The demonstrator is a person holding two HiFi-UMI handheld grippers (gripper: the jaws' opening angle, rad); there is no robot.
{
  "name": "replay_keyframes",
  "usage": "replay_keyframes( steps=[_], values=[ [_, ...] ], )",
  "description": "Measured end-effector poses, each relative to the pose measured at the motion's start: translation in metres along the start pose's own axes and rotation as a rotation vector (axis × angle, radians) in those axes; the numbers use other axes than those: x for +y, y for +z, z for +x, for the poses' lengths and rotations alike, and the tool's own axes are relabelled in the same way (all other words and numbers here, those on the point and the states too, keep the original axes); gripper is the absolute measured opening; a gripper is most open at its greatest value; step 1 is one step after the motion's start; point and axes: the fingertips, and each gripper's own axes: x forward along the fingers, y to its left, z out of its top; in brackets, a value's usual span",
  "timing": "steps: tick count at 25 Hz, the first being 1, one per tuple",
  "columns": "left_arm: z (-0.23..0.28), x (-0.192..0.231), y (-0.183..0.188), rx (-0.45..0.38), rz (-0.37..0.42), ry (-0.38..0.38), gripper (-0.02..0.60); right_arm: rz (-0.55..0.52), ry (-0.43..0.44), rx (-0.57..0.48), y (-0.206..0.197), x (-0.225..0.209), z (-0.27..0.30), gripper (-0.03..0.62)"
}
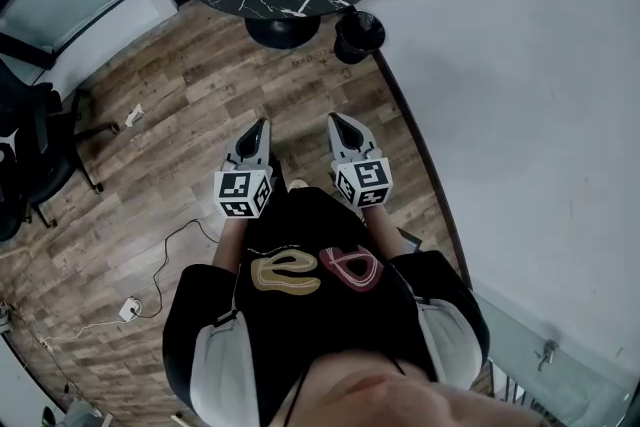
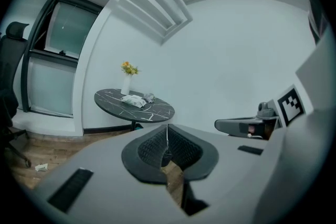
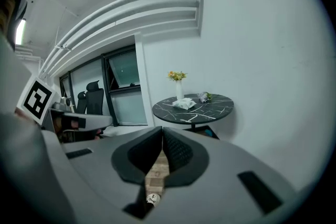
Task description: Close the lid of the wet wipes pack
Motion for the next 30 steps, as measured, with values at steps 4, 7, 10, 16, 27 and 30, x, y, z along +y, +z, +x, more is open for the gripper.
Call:
replay_keyframes(
  steps=[4, 7, 10, 16, 27, 30],
  values=[
    [0.027, 0.019, 0.013, 0.004, 0.000, -0.024, 0.020, 0.016, -0.023, 0.003, 0.009, -0.010, 0.024, 0.012],
    [0.050, 0.036, 0.027, 0.005, 0.001, -0.045, 0.020, 0.017, -0.026, 0.005, 0.019, -0.013, 0.049, 0.012],
    [0.074, 0.053, 0.043, 0.007, 0.014, -0.073, 0.020, 0.022, -0.024, 0.000, 0.033, -0.015, 0.078, 0.012],
    [0.119, 0.090, 0.073, 0.022, 0.045, -0.131, 0.020, 0.045, -0.037, -0.002, 0.052, -0.015, 0.133, 0.012],
    [0.158, 0.140, 0.092, 0.065, 0.069, -0.207, 0.020, 0.062, -0.059, -0.003, 0.070, 0.000, 0.203, 0.011],
    [0.164, 0.151, 0.096, 0.067, 0.064, -0.205, 0.020, 0.070, -0.059, 0.001, 0.072, 0.003, 0.213, 0.011]
  ],
)
